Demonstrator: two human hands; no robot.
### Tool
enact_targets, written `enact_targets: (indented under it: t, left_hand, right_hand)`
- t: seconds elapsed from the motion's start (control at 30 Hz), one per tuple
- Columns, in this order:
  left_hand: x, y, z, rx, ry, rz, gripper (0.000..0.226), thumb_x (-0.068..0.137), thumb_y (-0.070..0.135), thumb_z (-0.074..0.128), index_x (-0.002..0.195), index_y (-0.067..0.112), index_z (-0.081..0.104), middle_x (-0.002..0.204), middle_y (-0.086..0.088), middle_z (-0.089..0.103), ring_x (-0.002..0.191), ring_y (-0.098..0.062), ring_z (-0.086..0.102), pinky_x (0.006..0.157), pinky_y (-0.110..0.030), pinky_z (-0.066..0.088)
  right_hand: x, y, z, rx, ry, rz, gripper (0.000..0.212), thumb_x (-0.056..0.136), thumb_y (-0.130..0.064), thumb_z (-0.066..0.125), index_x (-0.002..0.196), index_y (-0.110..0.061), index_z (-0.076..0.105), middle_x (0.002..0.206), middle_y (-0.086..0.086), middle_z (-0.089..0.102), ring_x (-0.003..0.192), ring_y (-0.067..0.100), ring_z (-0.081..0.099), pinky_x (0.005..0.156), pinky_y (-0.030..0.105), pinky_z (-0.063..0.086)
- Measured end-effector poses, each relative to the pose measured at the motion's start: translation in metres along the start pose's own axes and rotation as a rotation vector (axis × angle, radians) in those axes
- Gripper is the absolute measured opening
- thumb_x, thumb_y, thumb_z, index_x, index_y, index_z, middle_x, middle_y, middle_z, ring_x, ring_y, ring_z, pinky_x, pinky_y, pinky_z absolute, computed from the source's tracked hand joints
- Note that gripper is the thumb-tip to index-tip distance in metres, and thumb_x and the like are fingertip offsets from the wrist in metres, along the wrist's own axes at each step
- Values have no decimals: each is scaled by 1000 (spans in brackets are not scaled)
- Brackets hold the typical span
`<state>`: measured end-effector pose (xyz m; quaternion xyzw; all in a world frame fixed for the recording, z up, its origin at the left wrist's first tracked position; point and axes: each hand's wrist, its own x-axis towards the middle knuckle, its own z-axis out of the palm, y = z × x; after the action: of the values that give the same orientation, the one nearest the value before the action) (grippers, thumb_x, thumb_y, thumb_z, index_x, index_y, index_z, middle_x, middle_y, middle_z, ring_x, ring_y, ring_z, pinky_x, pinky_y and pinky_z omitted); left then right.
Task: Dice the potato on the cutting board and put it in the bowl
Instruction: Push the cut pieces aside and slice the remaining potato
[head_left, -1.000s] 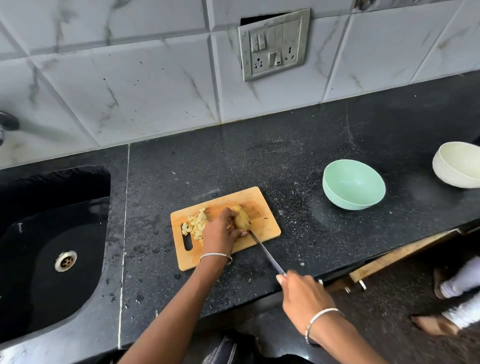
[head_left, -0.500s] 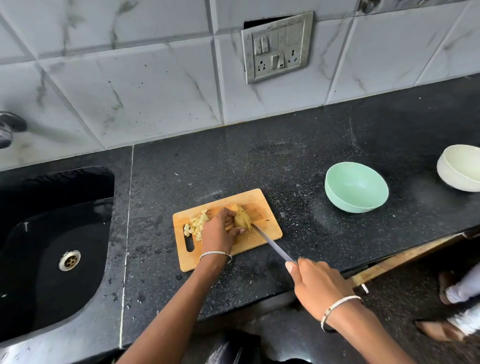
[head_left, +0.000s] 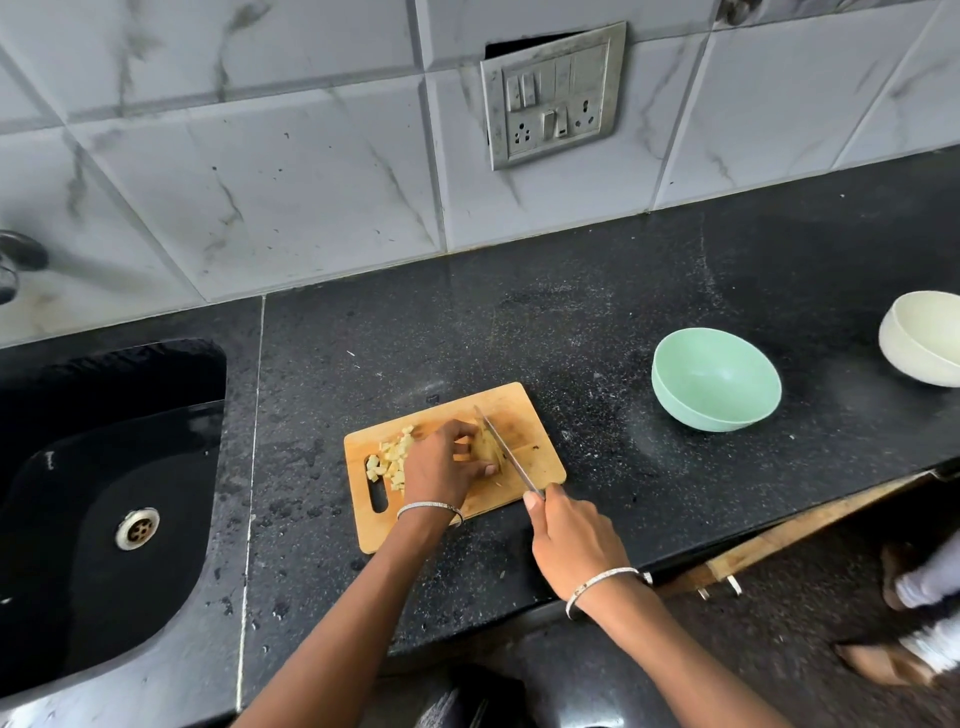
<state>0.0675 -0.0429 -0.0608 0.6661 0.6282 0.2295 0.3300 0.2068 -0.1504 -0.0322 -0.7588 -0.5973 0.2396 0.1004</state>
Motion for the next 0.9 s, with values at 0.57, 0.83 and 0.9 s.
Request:
enact_targets:
  t: [0.57,0.83,0.9]
  left_hand:
    - [-6,-10,8,-8,71,25,40,72,19,83,108,13,68,97,0,73,96,-12,69,86,-30,55]
    - [-8,-7,6,-23,69,38,42,72,20,83,110,15,65,100,3,73,98,-7,67,86,-26,53]
    - [-9,-8,7,-25,74,46,45,71,20,84,111,17,64,99,4,73,97,-6,68,86,-25,53]
  right_hand:
    - [6,-24,19,-206,20,16,33,106,-35,22,116,-13,45,109,10,68,101,33,67,62,37,40]
    - [1,-23,6,-188,74,-12,33,106,-36,20,110,-16,46,101,9,69,93,32,67,60,35,34]
    - [1,-22,6,-156,47,0,33,106,-37,21,109,-15,46,100,9,69,94,33,67,60,35,34]
